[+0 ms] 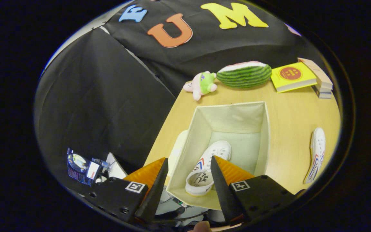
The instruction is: Open the storage box then place both shoes into the box .Put the left shoe in first, then the right shoe, with the right side of both shoes facing outward in a uniform manner.
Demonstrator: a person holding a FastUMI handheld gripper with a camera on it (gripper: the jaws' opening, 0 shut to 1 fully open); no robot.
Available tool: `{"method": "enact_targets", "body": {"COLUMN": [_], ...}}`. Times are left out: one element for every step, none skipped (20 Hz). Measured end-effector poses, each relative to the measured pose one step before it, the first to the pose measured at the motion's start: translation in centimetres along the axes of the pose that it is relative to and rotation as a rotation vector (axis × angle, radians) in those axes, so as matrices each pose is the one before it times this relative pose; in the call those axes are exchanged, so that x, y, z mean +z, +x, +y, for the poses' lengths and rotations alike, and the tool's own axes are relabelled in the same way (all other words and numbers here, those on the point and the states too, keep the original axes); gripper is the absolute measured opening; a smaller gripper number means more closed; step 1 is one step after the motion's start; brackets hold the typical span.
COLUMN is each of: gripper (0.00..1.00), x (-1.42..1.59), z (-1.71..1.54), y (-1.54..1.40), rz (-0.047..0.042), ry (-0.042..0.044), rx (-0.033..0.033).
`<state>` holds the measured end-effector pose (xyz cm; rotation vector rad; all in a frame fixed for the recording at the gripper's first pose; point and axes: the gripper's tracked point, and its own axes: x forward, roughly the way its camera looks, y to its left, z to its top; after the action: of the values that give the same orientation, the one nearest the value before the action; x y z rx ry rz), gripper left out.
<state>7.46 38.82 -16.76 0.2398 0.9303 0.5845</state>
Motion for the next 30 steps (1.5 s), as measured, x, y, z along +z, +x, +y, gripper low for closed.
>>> {"method": "enact_targets", "body": {"gripper": [0.82, 0.82, 0.82, 0.85, 0.86, 0.86, 0.86, 0.86, 0.86, 0.86, 0.86, 0.86, 0.86, 0.86, 0.86, 0.86, 0.86, 0.86, 0.86, 0.86, 0.86, 0.86, 0.86, 0.86, 0.86, 0.87, 0.86, 0.86, 0.86, 0.86], "x": [0.221, 0.123, 0.02, 0.072, -0.153, 0.105, 0.009, -0.316, -0.42, -0.485, -0.839, -0.988, -0.915, -0.931, -0.953, -1.001, -1.009, -0.803, -0.76, -0.829, -0.537, -0.453, -0.286, -0.324, -0.479, -0.412, -0.377, -0.26, -0.324, -0.102], "z": [-0.285, -0.782, -0.942, -1.311, -1.241, -1.456, -1.747, -2.262, -2.3, -2.109, -1.683, -2.085, -2.294, -2.239, -1.84, -1.421, -1.362, -1.453, -1.46, -1.29, -0.95, -1.064, -0.982, -0.784, -0.777, -0.757, -0.444, -0.216, -0.131, -0.117], "y": [-0.84, -0.904, -0.909, -1.036, -1.007, -1.059, -1.022, -1.034, -0.879, -0.71, -0.712, -0.648, -0.223, -0.291, -0.067, 0.197, 0.267, 0.796, 1.098, 0.999, 0.781, 0.943, 1.044, 1.052, 1.095, 1.02, 0.95, 0.877, 0.694, 0.778], "rz": [-0.01603, -0.00982, -0.01618, -0.01175, -0.0135, -0.01137, -0.01026, 0.00005, -0.00241, 0.00534, 0.02098, 0.01541, 0.01794, 0.01729, 0.0192, 0.02667, 0.0251, 0.02725, 0.0281, 0.02645, 0.02458, 0.02116, 0.01852, 0.01731, 0.02262, 0.02039, 0.02425, 0.01728, 0.01591, 0.01041], "ry": [-0.02636, -0.04348, -0.03048, -0.03635, -0.02184, -0.01836, -0.01179, -0.02039, -0.00932, 0.00606, 0.00338, 0.01136, 0.00712, 0.01011, 0.01227, 0.00599, 0.00702, 0.00964, 0.00814, 0.01171, 0.01155, 0.01383, 0.00974, 0.00713, 0.00168, 0.00798, 0.00814, 0.00826, 0.00477, -0.00026], "rx": [-0.0177, -0.02676, -0.02773, -0.03886, -0.02748, -0.03018, -0.03456, -0.03821, -0.03683, -0.03089, -0.02055, -0.02557, -0.02864, -0.02514, -0.01561, 0.00187, 0.00153, -0.00908, -0.00893, -0.00828, -0.00298, -0.00444, -0.00153, -0.00034, -0.00205, 0.00034, 0.00616, 0.00923, 0.0072, 0.00903]}}
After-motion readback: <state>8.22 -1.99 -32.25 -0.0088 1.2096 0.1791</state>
